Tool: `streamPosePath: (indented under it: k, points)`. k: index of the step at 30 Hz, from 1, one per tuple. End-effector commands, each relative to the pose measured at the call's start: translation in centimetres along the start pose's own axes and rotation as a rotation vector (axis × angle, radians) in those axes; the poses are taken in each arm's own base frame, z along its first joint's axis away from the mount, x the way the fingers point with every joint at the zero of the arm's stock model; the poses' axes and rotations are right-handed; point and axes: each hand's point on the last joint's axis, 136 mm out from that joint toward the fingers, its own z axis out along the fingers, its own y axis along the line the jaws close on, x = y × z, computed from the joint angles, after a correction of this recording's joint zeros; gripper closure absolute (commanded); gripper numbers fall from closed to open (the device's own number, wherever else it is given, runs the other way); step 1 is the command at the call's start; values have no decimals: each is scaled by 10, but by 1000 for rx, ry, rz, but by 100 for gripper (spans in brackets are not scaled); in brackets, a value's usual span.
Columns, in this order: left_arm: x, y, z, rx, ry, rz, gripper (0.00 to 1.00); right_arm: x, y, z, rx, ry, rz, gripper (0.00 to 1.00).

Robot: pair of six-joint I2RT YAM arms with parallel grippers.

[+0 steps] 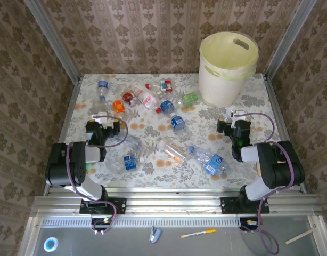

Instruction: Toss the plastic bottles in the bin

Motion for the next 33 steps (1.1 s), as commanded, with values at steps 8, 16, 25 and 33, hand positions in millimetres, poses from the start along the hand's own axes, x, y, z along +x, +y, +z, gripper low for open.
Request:
streamPosePath:
  k: [8,16,25,33]
  points:
    - [-8,0,1,-3,-17,6,0,-19,-4,0,27,-65,21,0]
    - [-9,0,2,-3,-19,6,0,-19,-3,0,26,-64,22,0]
    - [-9,1,2,-1,-18,0,0,-19,-4,0,27,-64,21,0]
    - [-42,2,-14,17,4,4,0,-51,-5,-19,66,3,6,0]
